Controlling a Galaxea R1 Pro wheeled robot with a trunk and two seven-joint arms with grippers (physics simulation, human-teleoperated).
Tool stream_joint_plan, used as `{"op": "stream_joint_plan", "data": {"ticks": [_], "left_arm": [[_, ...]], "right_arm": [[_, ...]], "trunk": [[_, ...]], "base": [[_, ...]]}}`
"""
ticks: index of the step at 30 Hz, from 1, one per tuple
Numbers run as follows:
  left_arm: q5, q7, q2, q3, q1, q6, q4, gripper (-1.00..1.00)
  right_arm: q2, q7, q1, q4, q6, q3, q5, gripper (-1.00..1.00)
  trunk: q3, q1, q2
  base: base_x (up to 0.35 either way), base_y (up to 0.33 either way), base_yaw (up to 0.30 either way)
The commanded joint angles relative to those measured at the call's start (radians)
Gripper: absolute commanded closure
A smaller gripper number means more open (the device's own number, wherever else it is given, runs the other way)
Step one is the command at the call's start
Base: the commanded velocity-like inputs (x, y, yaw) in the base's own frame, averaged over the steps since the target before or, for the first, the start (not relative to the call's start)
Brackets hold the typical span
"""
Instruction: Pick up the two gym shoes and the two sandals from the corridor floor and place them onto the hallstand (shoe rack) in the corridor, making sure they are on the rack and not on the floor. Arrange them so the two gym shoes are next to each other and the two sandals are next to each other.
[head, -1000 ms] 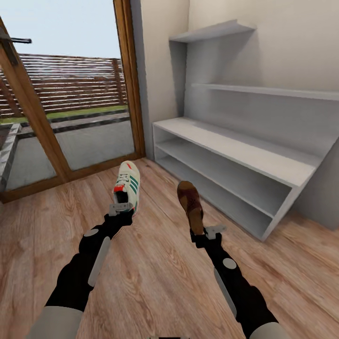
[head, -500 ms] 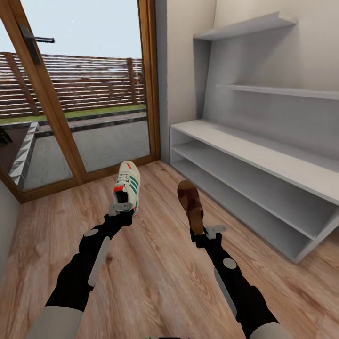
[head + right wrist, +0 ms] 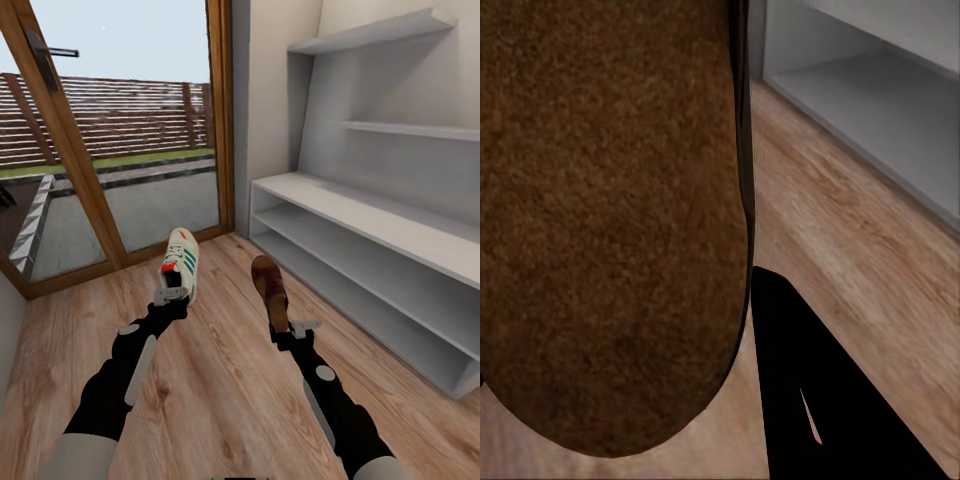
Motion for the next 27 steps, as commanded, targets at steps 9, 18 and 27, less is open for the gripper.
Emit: {"op": "stream_joint_plan", "data": {"ticks": [9, 18, 27], "left_arm": [[0.008, -0.001, 0.000, 0.001, 0.000, 0.005, -0.001, 1.00], [0.008, -0.001, 0.000, 0.001, 0.000, 0.005, -0.001, 1.00], [0.008, -0.001, 0.000, 0.001, 0.000, 0.005, -0.001, 1.00]], "right_arm": [[0.000, -0.003, 0.000, -0.020, 0.005, 0.001, -0.003, 1.00], [0.000, -0.002, 0.000, -0.021, 0.005, 0.001, -0.003, 1.00], [0.000, -0.001, 0.000, -0.021, 0.005, 0.001, -0.003, 1.00]], "trunk": [[-0.001, 0.000, 0.000], [-0.001, 0.000, 0.000], [-0.001, 0.000, 0.000]], "base": [[0.289, 0.209, 0.000], [0.289, 0.209, -0.103], [0.288, 0.210, -0.247]]}}
